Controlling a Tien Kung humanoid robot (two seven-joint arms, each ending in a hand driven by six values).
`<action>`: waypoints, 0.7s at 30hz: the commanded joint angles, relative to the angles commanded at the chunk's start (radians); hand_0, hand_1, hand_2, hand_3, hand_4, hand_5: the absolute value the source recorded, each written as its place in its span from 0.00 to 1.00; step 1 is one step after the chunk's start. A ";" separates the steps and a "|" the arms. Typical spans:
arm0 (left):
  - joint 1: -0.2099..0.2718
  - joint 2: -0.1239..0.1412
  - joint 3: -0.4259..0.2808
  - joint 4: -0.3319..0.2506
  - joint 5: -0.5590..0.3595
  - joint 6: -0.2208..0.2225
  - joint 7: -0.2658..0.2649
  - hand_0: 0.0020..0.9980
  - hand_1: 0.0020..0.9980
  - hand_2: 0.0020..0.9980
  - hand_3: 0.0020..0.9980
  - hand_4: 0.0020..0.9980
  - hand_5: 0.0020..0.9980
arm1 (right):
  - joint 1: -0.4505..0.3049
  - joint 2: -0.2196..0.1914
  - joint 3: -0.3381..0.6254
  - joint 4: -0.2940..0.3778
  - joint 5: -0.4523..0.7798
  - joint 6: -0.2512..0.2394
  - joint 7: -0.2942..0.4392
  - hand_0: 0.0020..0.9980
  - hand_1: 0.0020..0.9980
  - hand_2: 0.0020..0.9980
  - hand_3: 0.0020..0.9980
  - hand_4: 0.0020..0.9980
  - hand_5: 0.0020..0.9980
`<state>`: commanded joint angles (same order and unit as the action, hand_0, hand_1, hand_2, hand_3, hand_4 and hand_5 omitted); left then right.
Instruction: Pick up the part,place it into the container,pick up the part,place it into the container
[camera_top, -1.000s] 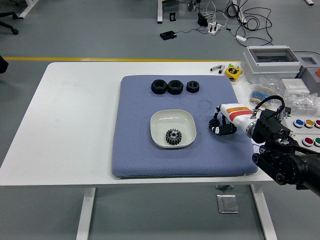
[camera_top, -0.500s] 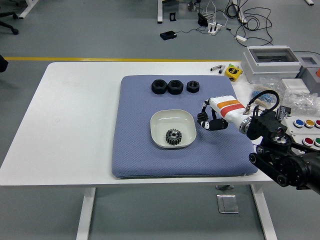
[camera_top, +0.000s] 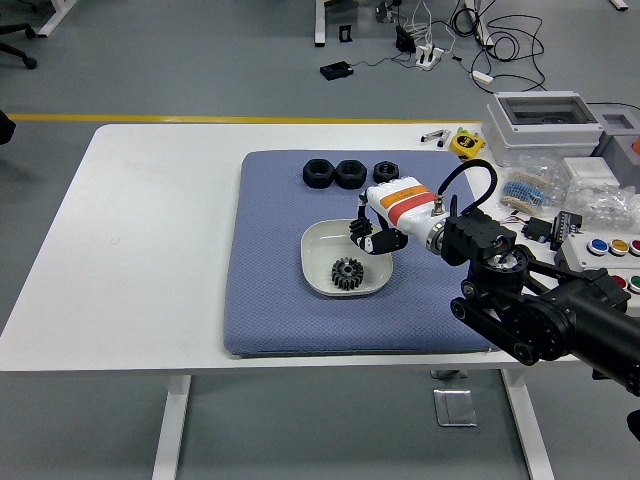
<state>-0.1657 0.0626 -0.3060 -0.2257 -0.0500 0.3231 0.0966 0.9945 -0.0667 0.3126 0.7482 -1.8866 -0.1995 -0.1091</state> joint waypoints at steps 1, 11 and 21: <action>0.000 0.000 0.000 0.000 0.000 0.000 -0.001 0.51 0.54 0.70 0.60 0.60 0.58 | 0.002 0.006 -0.001 -0.003 -0.005 0.016 -0.006 0.15 0.30 0.43 0.61 0.83 0.37; 0.002 0.000 -0.008 0.000 0.011 -0.001 0.005 0.51 0.54 0.70 0.60 0.60 0.57 | 0.016 0.034 -0.012 -0.011 -0.007 0.043 0.008 0.22 0.40 0.56 0.70 0.94 0.40; 0.006 -0.001 -0.008 0.001 0.008 -0.001 0.003 0.51 0.53 0.69 0.60 0.60 0.58 | 0.017 0.002 0.025 0.020 -0.008 -0.036 0.011 0.26 0.44 0.65 0.78 0.98 0.41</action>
<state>-0.1598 0.0612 -0.3136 -0.2242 -0.0421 0.3226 0.0993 1.0117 -0.0644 0.3380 0.7681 -1.8946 -0.2355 -0.0977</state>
